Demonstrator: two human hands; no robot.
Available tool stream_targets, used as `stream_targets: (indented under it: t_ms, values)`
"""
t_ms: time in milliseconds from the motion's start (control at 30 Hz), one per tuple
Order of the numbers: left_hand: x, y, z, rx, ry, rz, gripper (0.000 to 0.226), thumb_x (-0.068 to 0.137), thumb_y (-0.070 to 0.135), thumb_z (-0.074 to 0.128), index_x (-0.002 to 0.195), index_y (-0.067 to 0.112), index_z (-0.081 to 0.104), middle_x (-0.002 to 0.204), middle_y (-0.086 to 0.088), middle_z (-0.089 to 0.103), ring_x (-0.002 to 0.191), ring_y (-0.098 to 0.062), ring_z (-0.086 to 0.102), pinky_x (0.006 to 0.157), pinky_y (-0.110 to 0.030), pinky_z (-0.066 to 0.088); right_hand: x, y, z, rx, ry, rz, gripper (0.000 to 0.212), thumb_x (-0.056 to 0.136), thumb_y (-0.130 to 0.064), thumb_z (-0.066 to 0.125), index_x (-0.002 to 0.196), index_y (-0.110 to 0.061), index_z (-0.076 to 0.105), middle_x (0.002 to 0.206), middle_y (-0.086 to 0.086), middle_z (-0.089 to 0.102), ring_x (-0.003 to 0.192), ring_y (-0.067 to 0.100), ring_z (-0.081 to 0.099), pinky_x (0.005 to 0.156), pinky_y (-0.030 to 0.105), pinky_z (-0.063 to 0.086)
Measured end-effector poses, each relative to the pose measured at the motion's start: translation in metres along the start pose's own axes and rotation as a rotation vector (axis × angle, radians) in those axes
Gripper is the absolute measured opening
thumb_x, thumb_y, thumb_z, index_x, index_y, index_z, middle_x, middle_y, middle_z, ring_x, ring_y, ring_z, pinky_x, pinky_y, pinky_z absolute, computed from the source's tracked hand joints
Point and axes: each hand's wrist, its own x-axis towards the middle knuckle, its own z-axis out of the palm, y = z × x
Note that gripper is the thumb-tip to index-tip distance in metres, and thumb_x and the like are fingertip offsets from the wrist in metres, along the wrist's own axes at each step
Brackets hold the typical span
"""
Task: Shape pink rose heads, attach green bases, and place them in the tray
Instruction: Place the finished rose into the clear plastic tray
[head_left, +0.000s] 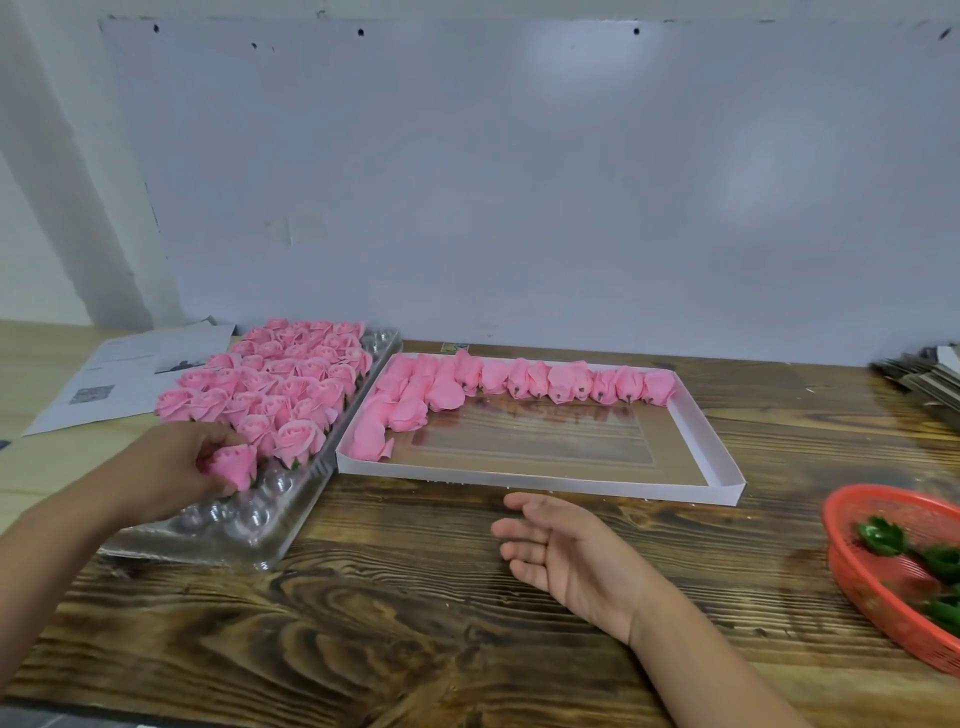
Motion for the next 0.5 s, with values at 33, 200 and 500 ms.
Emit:
stream_targets:
  t_ms: [33, 200, 500]
  values:
    - [0.0005, 0.0008, 0.0014, 0.003, -0.004, -0.002, 0.052, 0.074, 0.001, 0.084, 0.122, 0.016, 0.072, 0.098, 0.002, 0.071, 0.083, -0.012, 0.063, 0.069, -0.025, 0.042, -0.0001, 0.0, 0.0001, 0.0, -0.001, -0.001, 0.047, 0.087, -0.017, 0.067, 0.13, -0.002, 0.056, 0.104, 0.021, 0.071, 0.082, 0.024, 0.07, 0.068, 0.03, 0.059]
    - [0.0015, -0.0021, 0.0023, 0.011, -0.009, -0.003, 0.055, 0.074, 0.004, 0.085, 0.123, 0.021, 0.069, 0.103, 0.0, 0.07, 0.086, -0.015, 0.063, 0.071, -0.029, 0.043, -0.0002, 0.0006, -0.0005, 0.003, -0.002, -0.005, 0.046, 0.087, -0.016, 0.067, 0.129, -0.002, 0.056, 0.103, 0.021, 0.071, 0.081, 0.024, 0.07, 0.067, 0.03, 0.059]
    - [0.0018, -0.0011, 0.0055, -0.034, 0.029, -0.017, 0.049, 0.068, -0.004, 0.086, 0.105, 0.024, 0.071, 0.093, 0.002, 0.071, 0.081, -0.02, 0.068, 0.07, -0.03, 0.047, 0.0013, 0.001, -0.0008, -0.008, -0.006, -0.008, 0.049, 0.086, -0.017, 0.067, 0.131, -0.002, 0.054, 0.104, 0.022, 0.07, 0.082, 0.025, 0.07, 0.068, 0.03, 0.059]
